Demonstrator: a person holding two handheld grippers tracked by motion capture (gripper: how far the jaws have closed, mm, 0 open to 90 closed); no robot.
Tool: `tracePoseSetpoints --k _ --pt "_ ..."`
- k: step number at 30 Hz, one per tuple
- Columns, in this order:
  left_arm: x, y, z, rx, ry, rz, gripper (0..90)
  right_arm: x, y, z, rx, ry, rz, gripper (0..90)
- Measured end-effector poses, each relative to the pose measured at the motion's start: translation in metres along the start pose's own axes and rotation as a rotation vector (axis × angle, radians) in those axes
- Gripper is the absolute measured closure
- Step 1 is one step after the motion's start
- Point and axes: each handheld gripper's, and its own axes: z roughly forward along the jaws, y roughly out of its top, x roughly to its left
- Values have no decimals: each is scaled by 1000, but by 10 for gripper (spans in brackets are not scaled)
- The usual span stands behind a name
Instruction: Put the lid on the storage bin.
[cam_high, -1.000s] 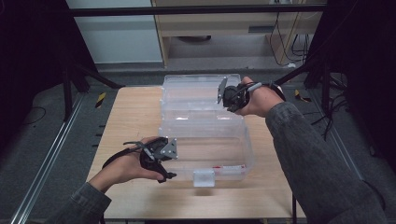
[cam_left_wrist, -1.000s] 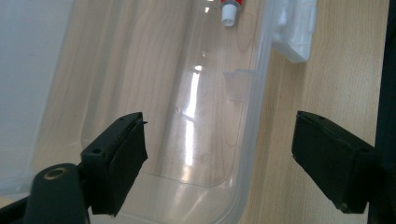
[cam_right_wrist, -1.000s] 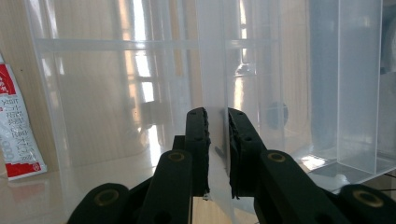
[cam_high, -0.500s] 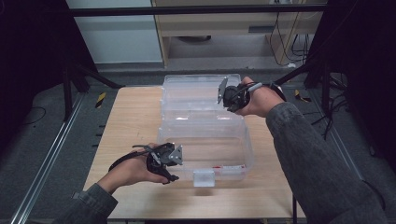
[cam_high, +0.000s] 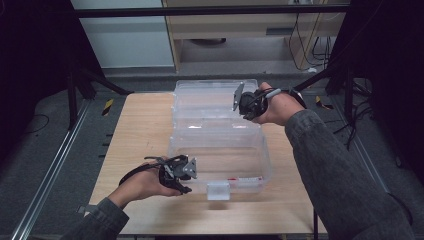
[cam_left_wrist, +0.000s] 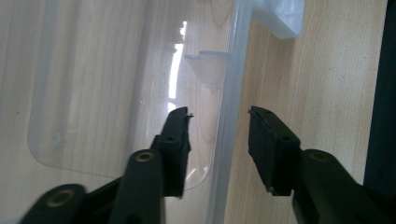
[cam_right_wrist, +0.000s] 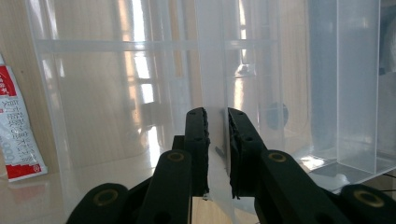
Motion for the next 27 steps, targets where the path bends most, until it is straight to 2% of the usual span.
tracePoseSetpoints --k 1,2,6,7,10,16,18,21,27 --pt "0 -1 0 -6 0 -7 611 0 0 0 0 0 0 797" --pt "1 -1 0 -10 -1 -13 661 0 0 0 2 -1 0 797" --pt "1 -4 0 -24 0 -26 759 0 0 0 3 0 0 796" --pt "2 -5 0 -34 -3 -41 777 0 1 0 2 1 0 796" --pt "1 -6 1 -46 -6 -51 813 0 1 0 4 2 -1 797" --pt "0 -6 0 -55 22 -63 816 2 3 0 -6 3 -23 820" --pt "0 -7 0 -59 33 -79 813 3 3 -1 -9 2 -32 829" --pt "1 -8 0 -67 27 -101 810 3 3 -2 -14 7 -36 837" --pt "1 -8 0 -70 29 -116 806 3 3 -6 -31 27 -34 851"
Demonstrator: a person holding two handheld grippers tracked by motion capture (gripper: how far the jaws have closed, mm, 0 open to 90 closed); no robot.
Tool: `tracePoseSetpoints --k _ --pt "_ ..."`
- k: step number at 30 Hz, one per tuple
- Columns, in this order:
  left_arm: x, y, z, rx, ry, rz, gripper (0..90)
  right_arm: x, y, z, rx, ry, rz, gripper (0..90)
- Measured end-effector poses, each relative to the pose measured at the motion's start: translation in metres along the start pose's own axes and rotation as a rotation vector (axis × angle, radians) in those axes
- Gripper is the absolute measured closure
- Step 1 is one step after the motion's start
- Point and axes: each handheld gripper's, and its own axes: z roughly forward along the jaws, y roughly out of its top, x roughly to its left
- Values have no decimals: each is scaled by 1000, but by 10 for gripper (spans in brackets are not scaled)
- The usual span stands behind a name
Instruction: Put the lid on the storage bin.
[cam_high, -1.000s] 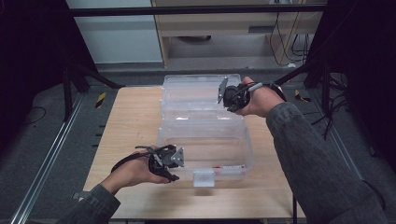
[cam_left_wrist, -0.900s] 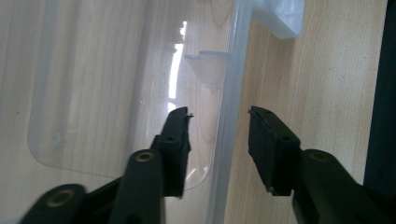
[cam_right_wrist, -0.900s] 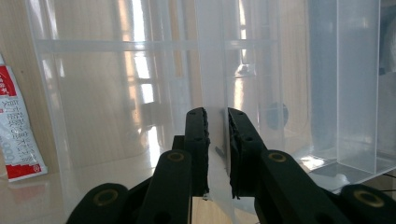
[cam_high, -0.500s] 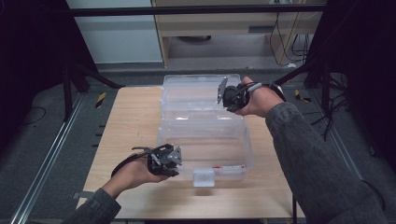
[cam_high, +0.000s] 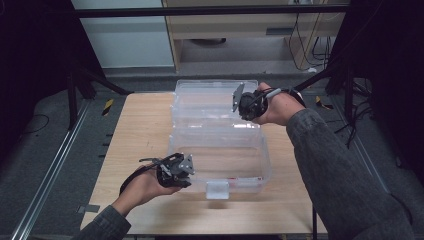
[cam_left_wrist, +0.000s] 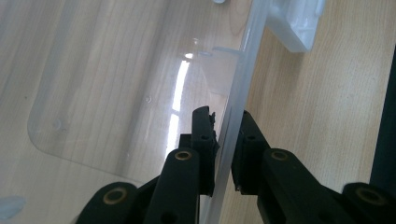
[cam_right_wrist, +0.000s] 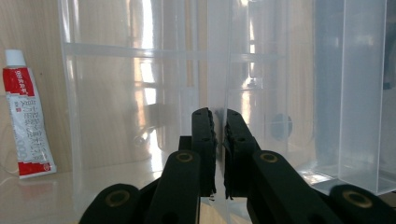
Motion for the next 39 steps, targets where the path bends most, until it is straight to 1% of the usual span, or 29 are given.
tracePoseSetpoints --k 4,5,10,15,16,17,18,19,20,25,28,30,33,36,39 --pt "0 -2 1 -11 6 -28 800 2 2 -3 -8 7 1 858" --pt "0 -2 1 -12 7 -26 799 4 2 -4 -15 11 5 860" --pt "0 -1 1 -15 6 -34 797 10 4 -11 -27 18 -6 865" --pt "0 -2 1 -17 3 -36 795 18 4 -17 -38 16 -13 868" --pt "-4 -3 2 -16 -4 -101 795 20 4 -18 -45 16 -13 868" --pt "1 -2 1 -14 4 -37 794 22 4 -19 -48 16 -13 868" --pt "-3 -3 2 -19 -2 -87 793 23 4 -20 -53 14 -12 869" --pt "-3 -3 2 -19 -1 -102 793 26 3 -21 -55 14 -20 869" --pt "1 -2 2 -16 6 -40 792 27 3 -22 -56 13 -23 869" --pt "0 -2 2 -20 9 -47 789 34 3 -26 -68 15 -31 868" --pt "1 -2 2 -22 11 -53 787 33 1 -25 -71 14 -26 864" --pt "2 -1 2 -21 14 -68 783 29 0 -24 -70 18 -17 861" --pt "3 2 3 -19 31 -75 782 22 -2 -20 -68 14 -4 856" --pt "5 5 5 -20 47 -85 781 15 0 -17 -55 7 3 855" --pt "6 5 5 -26 48 -90 780 14 3 -16 -43 3 -8 859"
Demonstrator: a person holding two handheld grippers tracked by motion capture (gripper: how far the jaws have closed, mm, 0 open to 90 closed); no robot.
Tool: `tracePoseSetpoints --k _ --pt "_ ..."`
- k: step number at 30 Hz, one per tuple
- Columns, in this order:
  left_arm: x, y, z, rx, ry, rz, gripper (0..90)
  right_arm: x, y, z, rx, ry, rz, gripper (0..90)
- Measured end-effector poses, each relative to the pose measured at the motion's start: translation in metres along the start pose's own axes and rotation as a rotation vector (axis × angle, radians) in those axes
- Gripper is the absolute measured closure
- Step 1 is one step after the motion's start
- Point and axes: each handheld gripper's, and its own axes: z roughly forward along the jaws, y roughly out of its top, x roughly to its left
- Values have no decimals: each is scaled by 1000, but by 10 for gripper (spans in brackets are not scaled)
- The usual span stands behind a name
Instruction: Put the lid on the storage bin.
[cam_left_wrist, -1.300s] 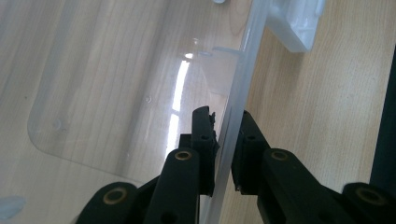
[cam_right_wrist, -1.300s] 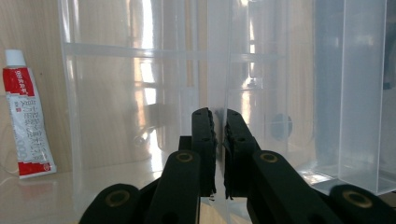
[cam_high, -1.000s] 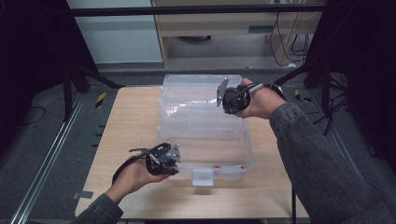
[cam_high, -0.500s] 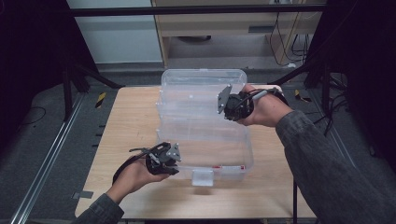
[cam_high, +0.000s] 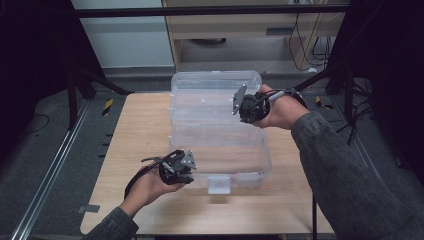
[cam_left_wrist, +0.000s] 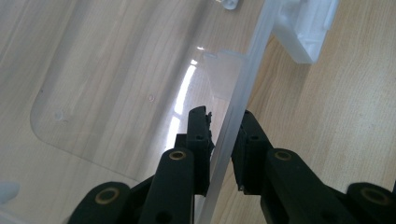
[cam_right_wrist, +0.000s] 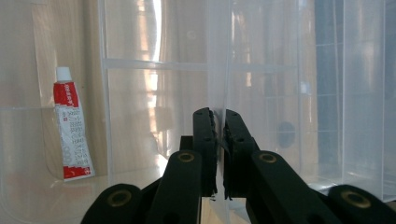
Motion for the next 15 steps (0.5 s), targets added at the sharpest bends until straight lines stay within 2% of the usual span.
tracePoseSetpoints --k 15 --pt "0 -2 0 -10 5 -14 758 29 -2 -13 -37 -5 -31 866"
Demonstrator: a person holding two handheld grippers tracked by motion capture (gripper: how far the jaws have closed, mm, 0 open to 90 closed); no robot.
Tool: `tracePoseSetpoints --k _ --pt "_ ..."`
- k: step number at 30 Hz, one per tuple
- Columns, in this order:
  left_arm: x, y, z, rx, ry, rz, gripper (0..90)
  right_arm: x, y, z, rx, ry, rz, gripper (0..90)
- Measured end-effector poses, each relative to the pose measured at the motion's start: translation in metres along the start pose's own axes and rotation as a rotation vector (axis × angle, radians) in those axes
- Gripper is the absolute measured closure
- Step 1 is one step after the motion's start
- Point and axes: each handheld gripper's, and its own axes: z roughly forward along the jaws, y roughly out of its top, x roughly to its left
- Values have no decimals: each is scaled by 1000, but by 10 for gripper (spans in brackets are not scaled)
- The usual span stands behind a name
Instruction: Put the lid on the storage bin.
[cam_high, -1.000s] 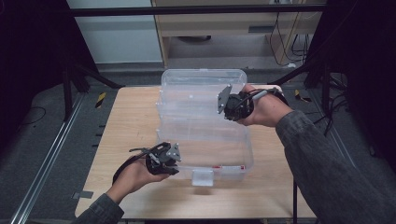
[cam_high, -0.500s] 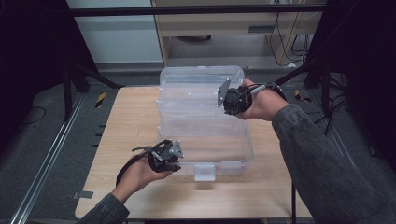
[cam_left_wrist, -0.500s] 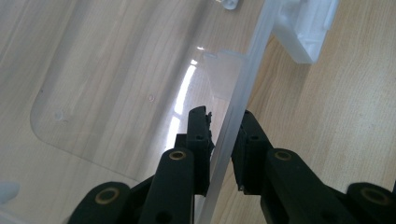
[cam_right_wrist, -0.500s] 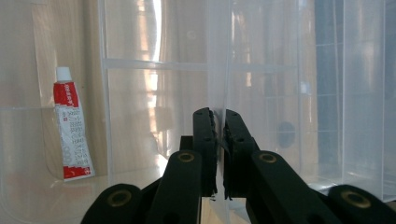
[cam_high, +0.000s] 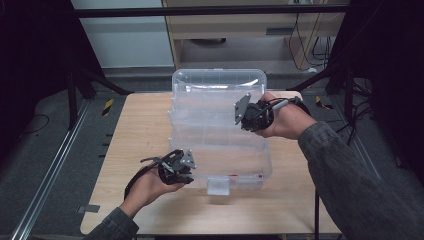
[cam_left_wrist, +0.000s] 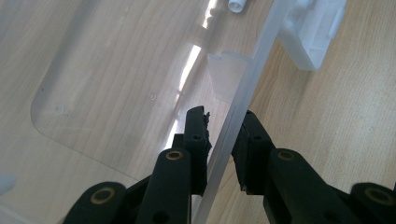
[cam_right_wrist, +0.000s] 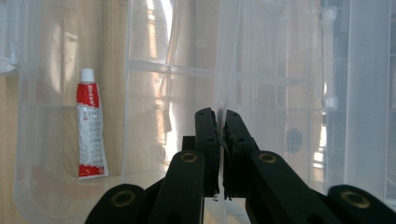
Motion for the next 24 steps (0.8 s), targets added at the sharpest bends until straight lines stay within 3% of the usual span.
tracePoseSetpoints --k 4,6,7,9,15,16,17,18,24 --pt "-2 0 0 0 5 -16 753 8 -1 -2 -9 -5 -9 866" --pt "-1 0 0 0 12 1 752 12 -1 -3 -13 -4 -9 865" --pt "-3 -1 0 -3 4 -32 751 13 -1 -4 -14 -2 -12 866" --pt "-4 -1 1 -4 4 -47 750 17 -1 -5 -16 0 -11 865" --pt "-4 -1 0 -4 8 -41 747 28 -3 -6 -22 3 -12 864" --pt "-1 0 0 -3 15 -2 747 29 -3 -6 -22 3 -15 864" --pt "-4 -1 0 -4 9 -34 746 30 -4 -6 -29 8 -13 864" --pt "-2 -1 0 -4 16 -3 745 31 -4 -6 -30 9 -16 864" --pt "-3 -1 0 -10 24 -7 740 39 -7 -6 -34 11 -18 859"
